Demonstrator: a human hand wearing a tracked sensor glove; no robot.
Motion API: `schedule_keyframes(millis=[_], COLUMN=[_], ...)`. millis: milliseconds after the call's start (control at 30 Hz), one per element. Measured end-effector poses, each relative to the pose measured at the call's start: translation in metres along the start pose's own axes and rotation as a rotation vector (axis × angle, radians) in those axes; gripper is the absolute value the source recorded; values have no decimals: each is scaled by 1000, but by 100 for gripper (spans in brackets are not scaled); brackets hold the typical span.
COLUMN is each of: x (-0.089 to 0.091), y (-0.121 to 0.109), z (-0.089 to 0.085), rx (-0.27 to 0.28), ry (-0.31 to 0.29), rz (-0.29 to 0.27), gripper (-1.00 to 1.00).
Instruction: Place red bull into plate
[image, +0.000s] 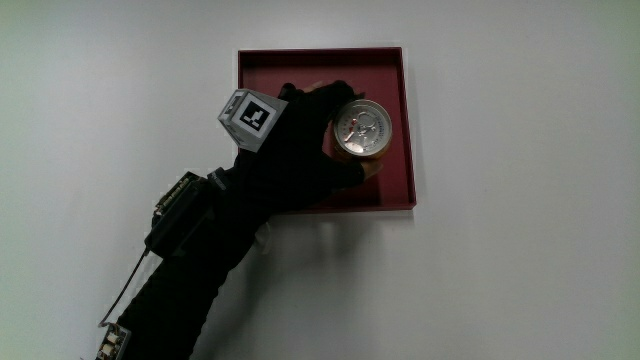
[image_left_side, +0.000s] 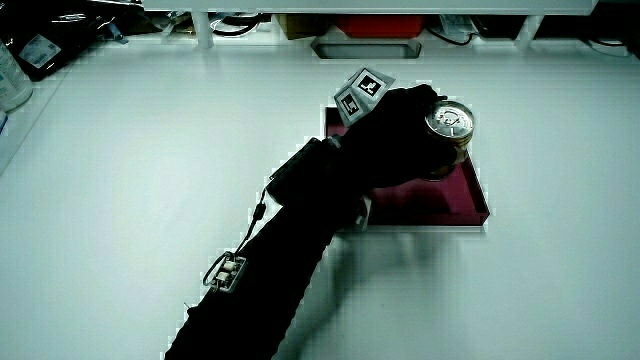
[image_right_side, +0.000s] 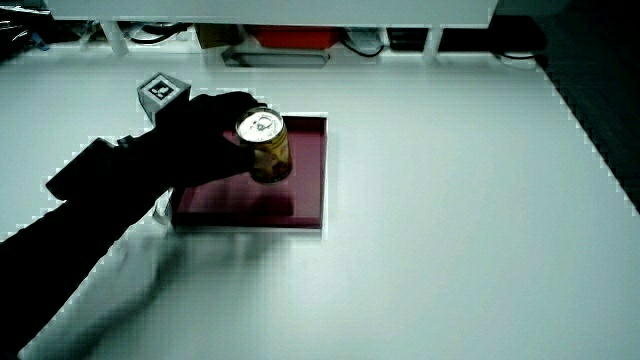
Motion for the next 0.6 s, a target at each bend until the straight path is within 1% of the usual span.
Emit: schedule_keyframes(millis=[33, 67, 100, 133, 167, 200, 233, 267, 300, 333, 367, 400, 433, 500, 533, 567, 600], x=[-4, -7, -9, -12, -16, -21, -26, -29, -33, -37, -39, -42, -46, -50, -52, -53, -54], y=[0, -1, -2, -2, -2, -2, -2, -2, -3, -3, -3, -4, -4, -4, -4, -5, -5], z=[1, 2, 3, 4, 4, 4, 5, 5, 5, 5, 6, 6, 5, 5, 5, 5, 5], rx=[9, 11, 6, 15, 15, 21, 26, 32, 35, 43, 43, 49, 51, 54, 56, 60, 60], ry=[-10, 7, 9, 19, 0, -5, 11, -6, -5, 8, -1, 3, -6, -10, -17, 11, -3], rz=[-8, 13, 58, 48, 64, 76, 76, 80, 96, 88, 115, 112, 115, 137, 126, 149, 147], gripper=[0, 0, 0, 0, 0, 0, 0, 0, 0, 0, 0, 0, 0, 0, 0, 0, 0])
